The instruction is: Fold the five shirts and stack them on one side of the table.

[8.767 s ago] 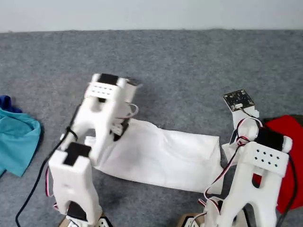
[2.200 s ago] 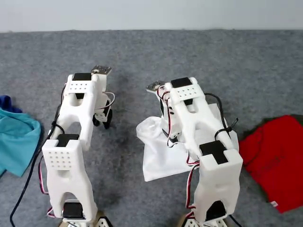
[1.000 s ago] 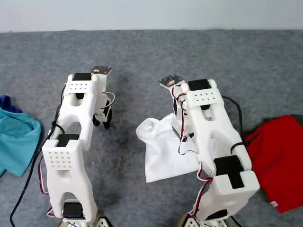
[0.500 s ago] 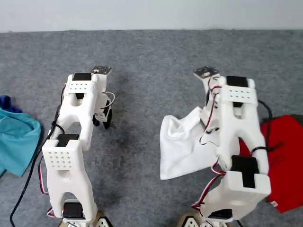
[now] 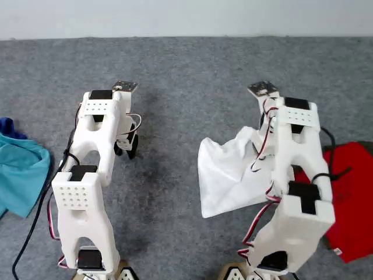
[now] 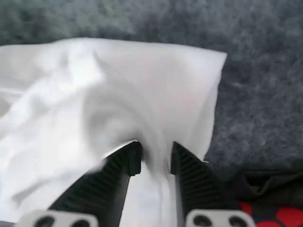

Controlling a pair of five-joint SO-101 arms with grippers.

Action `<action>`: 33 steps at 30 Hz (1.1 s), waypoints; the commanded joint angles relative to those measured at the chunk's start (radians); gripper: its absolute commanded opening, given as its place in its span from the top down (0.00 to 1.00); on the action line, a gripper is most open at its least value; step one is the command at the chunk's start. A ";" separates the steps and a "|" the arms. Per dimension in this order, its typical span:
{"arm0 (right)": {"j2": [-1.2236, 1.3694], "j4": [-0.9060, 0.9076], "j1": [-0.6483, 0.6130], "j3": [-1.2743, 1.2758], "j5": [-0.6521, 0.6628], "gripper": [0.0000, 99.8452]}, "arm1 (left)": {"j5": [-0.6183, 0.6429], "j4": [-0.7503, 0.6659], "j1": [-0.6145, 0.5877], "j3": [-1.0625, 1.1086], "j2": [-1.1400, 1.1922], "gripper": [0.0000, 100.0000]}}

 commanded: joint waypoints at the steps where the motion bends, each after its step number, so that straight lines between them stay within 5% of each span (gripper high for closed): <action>1: -0.005 -0.010 0.062 -0.051 0.011 0.87 | 0.008 -0.017 -0.018 0.002 0.005 0.88; 12: -0.113 0.203 0.091 -0.078 -0.038 0.87 | 0.008 -0.017 -0.018 0.002 0.005 0.88; 20: -0.446 0.424 -0.156 -0.077 -0.063 0.86 | 0.009 -0.015 -0.018 0.002 0.005 0.88; 27: -0.433 0.262 -0.410 0.055 -0.141 0.86 | 0.009 -0.015 -0.018 0.002 0.005 0.88; 33: -0.286 -0.107 -0.371 0.170 -0.133 0.86 | 0.009 -0.015 -0.018 0.002 0.005 0.88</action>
